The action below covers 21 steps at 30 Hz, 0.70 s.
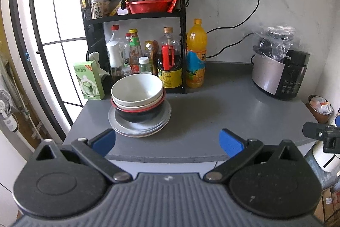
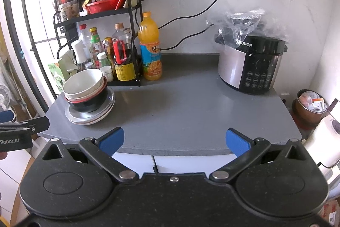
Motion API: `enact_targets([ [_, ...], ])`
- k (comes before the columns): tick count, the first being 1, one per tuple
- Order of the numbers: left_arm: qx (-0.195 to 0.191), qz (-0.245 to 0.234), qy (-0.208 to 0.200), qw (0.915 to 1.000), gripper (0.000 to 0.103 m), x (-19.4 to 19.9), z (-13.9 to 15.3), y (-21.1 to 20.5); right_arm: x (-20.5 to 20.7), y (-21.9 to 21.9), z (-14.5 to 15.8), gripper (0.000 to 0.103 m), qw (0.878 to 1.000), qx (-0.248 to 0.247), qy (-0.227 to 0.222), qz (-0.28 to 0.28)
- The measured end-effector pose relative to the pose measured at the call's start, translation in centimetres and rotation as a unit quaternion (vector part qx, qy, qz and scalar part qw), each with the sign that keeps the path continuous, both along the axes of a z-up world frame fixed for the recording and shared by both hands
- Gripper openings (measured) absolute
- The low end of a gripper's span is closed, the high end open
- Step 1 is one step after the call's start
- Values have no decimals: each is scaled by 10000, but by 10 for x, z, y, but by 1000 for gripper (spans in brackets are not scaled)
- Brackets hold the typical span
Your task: Organize plates and bowls
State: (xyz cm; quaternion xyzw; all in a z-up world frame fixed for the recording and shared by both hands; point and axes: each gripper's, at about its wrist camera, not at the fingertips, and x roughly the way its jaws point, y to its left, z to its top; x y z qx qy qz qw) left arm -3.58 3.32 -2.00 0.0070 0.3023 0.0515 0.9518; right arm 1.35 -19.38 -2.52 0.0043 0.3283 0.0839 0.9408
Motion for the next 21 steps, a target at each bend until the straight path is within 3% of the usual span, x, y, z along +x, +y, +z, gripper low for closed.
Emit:
enact_targets([
  [21,-66,66,-95,9999,103,0,5,5,-1,2,5,103,9999,86,-44,-38],
])
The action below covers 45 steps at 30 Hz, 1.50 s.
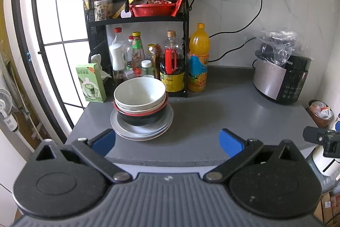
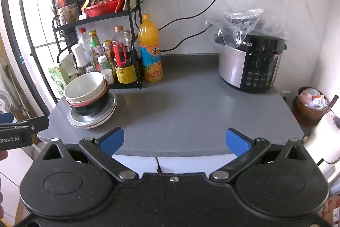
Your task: Organize plates and bowls
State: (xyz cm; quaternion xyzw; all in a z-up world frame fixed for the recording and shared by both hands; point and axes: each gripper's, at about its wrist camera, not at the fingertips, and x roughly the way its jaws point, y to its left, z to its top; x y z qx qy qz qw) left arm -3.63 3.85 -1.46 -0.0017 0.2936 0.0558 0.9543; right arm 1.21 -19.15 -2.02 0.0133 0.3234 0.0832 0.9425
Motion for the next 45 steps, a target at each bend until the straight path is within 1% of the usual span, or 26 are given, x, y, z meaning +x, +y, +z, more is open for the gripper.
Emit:
enact_targets([
  [9,-51,40,-33,10000,103,-3,1,1,-1,0,4,103,10000,-16,-32,-6],
  [14,-33,18,-59,10000,103,-5,2,1,-2,0,4,103,10000,-17,-28,-26],
  [18,59,-6,-92,9999,103,-8,3,-2,-6,1,5,103,10000,3,-35,-61],
  [34,26,23,-97,9999,103,-13,2,-6,-13,-3,4,103,10000,62,-13,-65],
  [40,42,-28,-55,10000,103,-15,3,-14,-17,-4,5,103,10000,27,-11,-50],
  [45,-28,-1,-3,10000,103,-15,3,-18,-19,-7,5,103,9999,38,-31,-115],
])
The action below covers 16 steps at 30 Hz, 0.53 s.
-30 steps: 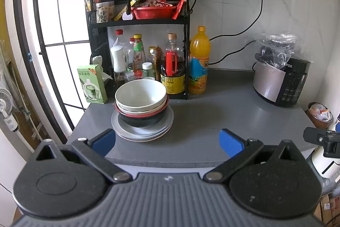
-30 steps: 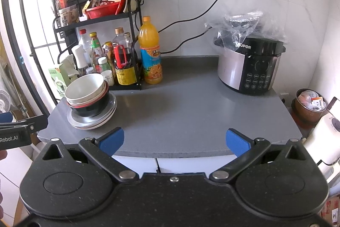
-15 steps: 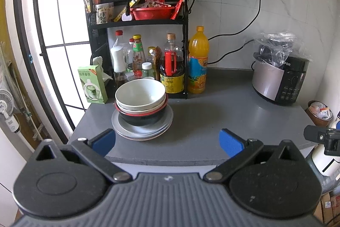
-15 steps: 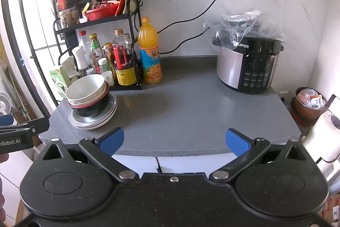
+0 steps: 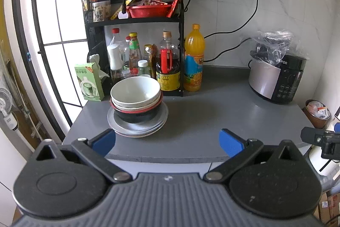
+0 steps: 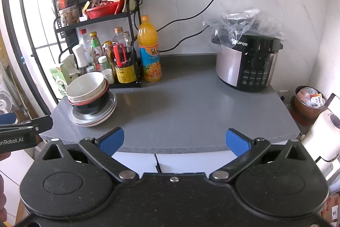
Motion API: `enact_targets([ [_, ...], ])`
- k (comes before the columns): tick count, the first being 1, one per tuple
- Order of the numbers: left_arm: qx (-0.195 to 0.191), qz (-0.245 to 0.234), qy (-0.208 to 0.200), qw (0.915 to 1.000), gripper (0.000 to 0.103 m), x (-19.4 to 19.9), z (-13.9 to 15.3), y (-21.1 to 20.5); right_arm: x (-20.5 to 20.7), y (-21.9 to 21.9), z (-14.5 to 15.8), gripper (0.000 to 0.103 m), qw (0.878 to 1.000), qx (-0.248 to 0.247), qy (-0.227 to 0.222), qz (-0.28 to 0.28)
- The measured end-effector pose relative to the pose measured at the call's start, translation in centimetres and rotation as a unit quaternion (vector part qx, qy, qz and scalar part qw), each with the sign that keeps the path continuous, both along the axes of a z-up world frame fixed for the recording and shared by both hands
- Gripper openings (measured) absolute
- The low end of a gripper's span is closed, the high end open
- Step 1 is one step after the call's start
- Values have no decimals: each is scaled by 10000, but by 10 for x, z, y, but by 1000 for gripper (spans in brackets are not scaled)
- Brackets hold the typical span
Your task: Organize plates and bowls
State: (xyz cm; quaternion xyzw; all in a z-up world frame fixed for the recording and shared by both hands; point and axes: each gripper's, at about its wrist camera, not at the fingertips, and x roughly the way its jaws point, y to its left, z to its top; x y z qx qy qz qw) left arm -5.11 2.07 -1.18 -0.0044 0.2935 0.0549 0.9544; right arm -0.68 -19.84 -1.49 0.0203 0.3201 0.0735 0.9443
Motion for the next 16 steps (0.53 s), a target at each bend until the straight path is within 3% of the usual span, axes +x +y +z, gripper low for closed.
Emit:
enact_targets([
  [16,45,91,-1,9999,103,1,1,-1,5,-7,-2,103,9999,99,93,-53],
])
